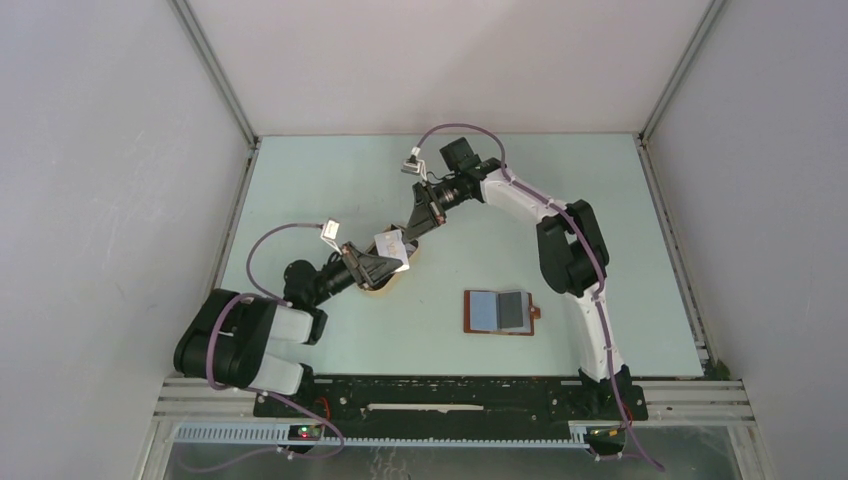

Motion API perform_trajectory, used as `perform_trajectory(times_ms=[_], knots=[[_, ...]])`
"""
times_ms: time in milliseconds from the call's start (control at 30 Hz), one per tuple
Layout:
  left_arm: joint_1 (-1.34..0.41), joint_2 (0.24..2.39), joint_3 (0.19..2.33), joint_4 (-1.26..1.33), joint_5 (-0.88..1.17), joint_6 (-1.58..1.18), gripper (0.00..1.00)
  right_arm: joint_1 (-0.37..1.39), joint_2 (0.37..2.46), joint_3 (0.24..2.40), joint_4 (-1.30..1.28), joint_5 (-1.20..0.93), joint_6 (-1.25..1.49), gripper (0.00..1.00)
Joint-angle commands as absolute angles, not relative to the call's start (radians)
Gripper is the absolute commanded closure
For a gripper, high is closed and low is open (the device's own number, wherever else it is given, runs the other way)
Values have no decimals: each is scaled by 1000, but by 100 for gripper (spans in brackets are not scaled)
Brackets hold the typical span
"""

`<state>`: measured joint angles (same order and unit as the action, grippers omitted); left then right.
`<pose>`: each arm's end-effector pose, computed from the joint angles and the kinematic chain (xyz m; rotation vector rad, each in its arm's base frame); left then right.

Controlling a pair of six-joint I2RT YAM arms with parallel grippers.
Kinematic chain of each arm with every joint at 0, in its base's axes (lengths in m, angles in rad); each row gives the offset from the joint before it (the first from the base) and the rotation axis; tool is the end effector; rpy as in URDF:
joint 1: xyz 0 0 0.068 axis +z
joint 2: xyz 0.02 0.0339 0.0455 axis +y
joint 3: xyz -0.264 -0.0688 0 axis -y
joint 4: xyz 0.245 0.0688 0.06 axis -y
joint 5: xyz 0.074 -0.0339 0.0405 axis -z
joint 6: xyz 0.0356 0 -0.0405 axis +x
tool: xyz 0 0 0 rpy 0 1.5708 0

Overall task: Put the credit cards into the card holder
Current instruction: Place the credit card at the center of the board.

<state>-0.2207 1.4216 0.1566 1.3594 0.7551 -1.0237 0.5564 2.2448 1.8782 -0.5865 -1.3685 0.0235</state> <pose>0.2007 -0.0700 0.1684 0.0164 1.7150 -1.5138 0.3909 0.2842 0.2218 -1.1539 2.0105 1.9582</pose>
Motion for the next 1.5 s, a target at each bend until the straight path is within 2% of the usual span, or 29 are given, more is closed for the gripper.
perform_trajectory(times_ms=[0,267,400,500,867,1000,1467], knots=[[-196,1439,189,1421,782,-1042,99,571,2276,1942,-575,-1395,39,100],[-170,1497,200,1424,781,-1056,95,581,2330,1988,-573,-1391,49,100],[-145,1529,204,1424,763,-1076,83,578,2355,2006,-549,-1374,74,100],[-131,1557,211,1428,764,-1088,80,576,2378,2026,-525,-1363,104,100],[-66,1633,246,1411,740,-1147,77,571,2503,2173,-483,-1363,206,100],[-55,1657,252,1410,743,-1158,73,565,2536,2214,-465,-1373,239,100],[-34,1689,245,1407,735,-1182,68,533,2554,2224,-455,-1372,240,100]])
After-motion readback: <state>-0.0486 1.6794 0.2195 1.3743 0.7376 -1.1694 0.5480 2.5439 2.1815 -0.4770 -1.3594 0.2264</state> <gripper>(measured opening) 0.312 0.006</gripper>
